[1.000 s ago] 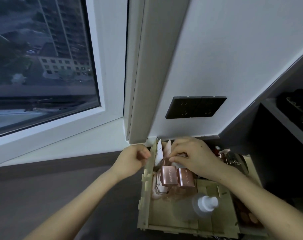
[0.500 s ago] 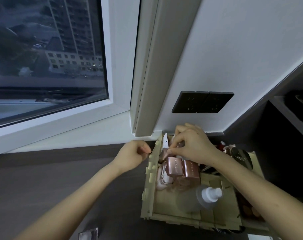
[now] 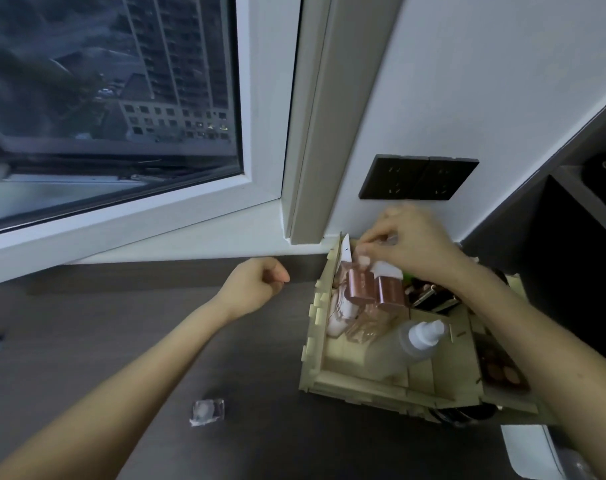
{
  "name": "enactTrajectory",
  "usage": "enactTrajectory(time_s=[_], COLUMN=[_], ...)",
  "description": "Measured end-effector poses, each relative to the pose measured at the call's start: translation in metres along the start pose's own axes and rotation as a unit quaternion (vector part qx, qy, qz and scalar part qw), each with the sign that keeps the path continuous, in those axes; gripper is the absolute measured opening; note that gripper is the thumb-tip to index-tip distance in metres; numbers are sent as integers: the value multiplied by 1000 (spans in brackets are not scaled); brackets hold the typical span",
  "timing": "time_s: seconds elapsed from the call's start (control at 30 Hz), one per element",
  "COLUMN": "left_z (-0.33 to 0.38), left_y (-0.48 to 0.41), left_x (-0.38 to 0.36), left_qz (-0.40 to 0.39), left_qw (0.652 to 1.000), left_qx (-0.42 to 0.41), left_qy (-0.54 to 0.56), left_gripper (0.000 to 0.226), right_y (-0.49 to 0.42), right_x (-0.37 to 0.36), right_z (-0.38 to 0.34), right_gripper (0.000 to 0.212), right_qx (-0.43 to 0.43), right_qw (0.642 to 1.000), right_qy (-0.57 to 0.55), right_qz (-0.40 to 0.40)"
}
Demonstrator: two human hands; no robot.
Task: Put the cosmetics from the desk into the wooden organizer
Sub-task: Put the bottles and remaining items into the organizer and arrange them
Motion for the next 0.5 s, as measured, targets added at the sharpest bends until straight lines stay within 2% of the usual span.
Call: enactTrajectory(time_s=[0.1, 0.17, 0.23, 0.3, 0.43, 0.5], left_z=[-22, -47, -73, -91, -120, -128], left_y=[27, 50, 73, 96, 123, 129], left_x=[11, 10, 1, -11, -32, -38], left_qz=[8, -55, -131, -162, -153, -124], left_qw=[998, 985, 958, 944, 944, 947], left_qx=[53, 107, 153, 199, 211, 205], left_qy=[-42, -121, -207, -207, -204, -214], left_gripper=[16, 15, 26, 39, 54, 48], right_y=[22, 41, 57, 72, 90, 95], right_x=[13, 10, -3, -22, -52, -60], right_z=[-23, -44, -66, -84, -102, -103], right_gripper=[17, 16, 20, 25, 29, 28], right_qx=[45, 89, 119, 150, 178, 160], right_qw=[996, 987, 982, 980, 978, 978], right_qy=[-29, -72, -102, -102, -105, -136], right_qz=[75, 112, 104, 81, 31, 14])
Point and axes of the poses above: each hand's wrist, its own y-axis away from the middle knuckle, its own x-axis out of the back of the hand, z = x × y, the point moved 1 cm from there along -y, towards the middle knuckle, and after that the axes turned 2 degrees about -z, right-handed, at the moved point
